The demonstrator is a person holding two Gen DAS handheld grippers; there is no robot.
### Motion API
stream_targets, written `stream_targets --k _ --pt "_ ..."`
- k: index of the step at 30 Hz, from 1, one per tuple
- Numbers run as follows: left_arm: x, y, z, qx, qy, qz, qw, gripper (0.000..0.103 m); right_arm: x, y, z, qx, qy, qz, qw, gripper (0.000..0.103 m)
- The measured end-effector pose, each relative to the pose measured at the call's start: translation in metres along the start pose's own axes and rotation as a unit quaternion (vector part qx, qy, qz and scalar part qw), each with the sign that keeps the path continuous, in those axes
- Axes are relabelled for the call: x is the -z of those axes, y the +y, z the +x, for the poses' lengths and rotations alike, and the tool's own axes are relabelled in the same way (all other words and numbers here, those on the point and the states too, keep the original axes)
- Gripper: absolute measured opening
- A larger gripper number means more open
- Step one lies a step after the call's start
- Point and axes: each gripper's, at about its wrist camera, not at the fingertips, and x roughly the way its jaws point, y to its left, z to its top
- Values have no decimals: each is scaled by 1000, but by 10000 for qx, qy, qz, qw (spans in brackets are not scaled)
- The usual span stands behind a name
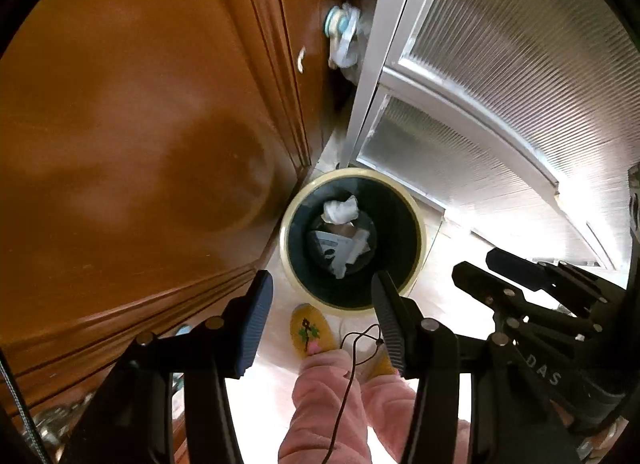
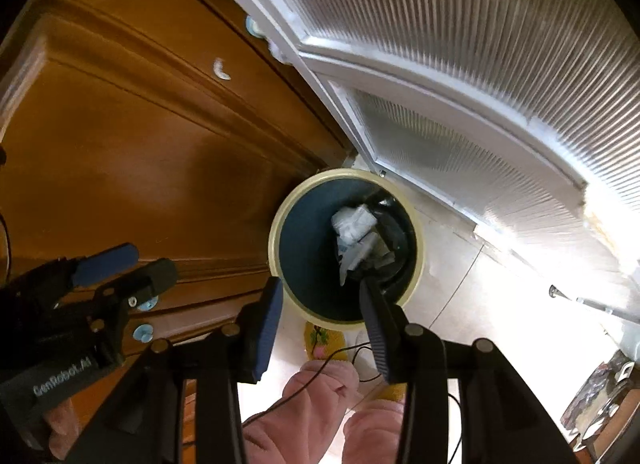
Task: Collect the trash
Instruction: 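Open both tools to drop the tissue and wrapper into the bin, then raise both tools from the bin back toward the counter trash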
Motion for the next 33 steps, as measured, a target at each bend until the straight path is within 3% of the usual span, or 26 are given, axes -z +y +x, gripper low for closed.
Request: stream_targets --k 9,16,25,33 --pt "9 -6 -106 72 -480 19 9988 50 5 34 -93 7 -189 -249 9995 41" --pt "19 -23 -206 282 -892 91 9956 50 10 58 -195 65 -716 -389 9967 41" --pt "28 -44 -330 237 -1827 171 9827 50 18 70 -316 55 -1580 -746 9846 41" --pt "38 -61 -408 255 -2467 144 9687 50 31 77 -399 26 -2271 -1026 9685 40"
